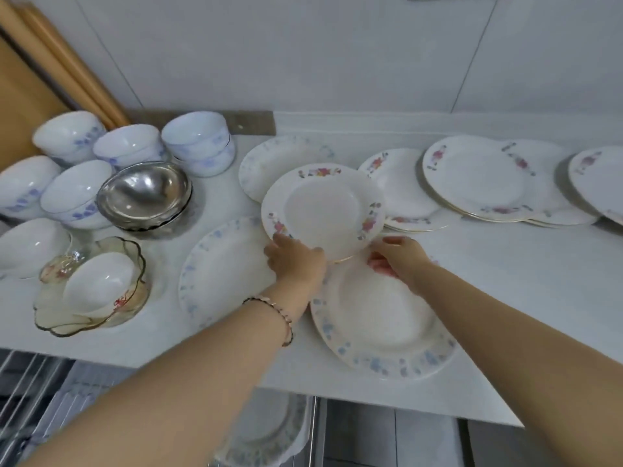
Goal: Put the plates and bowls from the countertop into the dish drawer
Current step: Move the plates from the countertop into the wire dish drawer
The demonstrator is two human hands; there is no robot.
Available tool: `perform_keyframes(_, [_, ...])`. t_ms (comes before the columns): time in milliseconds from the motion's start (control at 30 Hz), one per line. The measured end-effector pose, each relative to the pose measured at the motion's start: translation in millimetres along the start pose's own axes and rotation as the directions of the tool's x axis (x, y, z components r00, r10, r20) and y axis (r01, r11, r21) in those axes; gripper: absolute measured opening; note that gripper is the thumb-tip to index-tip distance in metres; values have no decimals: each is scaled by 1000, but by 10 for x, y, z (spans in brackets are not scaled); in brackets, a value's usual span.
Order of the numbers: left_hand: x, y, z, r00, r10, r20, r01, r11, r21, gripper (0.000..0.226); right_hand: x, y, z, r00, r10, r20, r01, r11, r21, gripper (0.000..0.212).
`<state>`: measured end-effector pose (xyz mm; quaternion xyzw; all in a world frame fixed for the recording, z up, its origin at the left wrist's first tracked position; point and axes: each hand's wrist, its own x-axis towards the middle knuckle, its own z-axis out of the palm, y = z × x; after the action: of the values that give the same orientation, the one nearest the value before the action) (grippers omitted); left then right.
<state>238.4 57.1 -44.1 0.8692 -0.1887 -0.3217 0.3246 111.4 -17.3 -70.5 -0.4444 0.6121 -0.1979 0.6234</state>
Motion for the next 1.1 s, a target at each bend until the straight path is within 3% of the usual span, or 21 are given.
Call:
perform_keyframes(100, [419, 81, -12, 990, -124, -68, 112, 982, -152, 50, 255, -57, 166, 1000, 10, 7, -11, 972, 234, 32])
perform_keyframes(300, [796, -122, -76, 984, -177, -21, 158, 919, -362, 33, 316, -40, 196, 1000, 5, -26, 1, 971, 240, 37])
perform_keyframes(400, [680, -160, -135, 981, -180, 66, 190, 862, -470, 40, 173, -28, 163, 997, -53, -58, 65, 975, 213, 39])
perform_keyframes(500, [455, -259, -275, 964, -192, 184, 263, 796, -545, 50, -96, -36, 84, 983, -179, -50, 183, 980, 79, 34])
perform_keyframes(633, [69, -480, -652, 917, -78, 390, 267, 848, -458, 48, -642, -48, -25, 957, -288, -17, 288, 957, 11, 27])
perform_keyframes(767, [-310, -857, -1106, 924, -26, 382, 181, 909, -376, 41, -1282, 150, 49, 950, -311, 39, 313, 948, -54, 22])
perform_keyframes(867, [-585, -1241, -1484, 905, 24, 425, 104, 956, -274, 27, -1836, 401, 220, 948, -314, 50, 318, 939, -128, 29])
perform_keyframes(1000, [-846, -1801, -1974, 835, 72, 546, -62, 997, -37, 12, -2584, 849, 618, 979, -205, -3, 202, 964, -176, 31])
perform_keyframes(1100, [-937, -2251, -2241, 777, 35, 628, -123, 987, 98, 14, -3013, 1281, 935, 993, -90, -70, 78, 985, -156, 24])
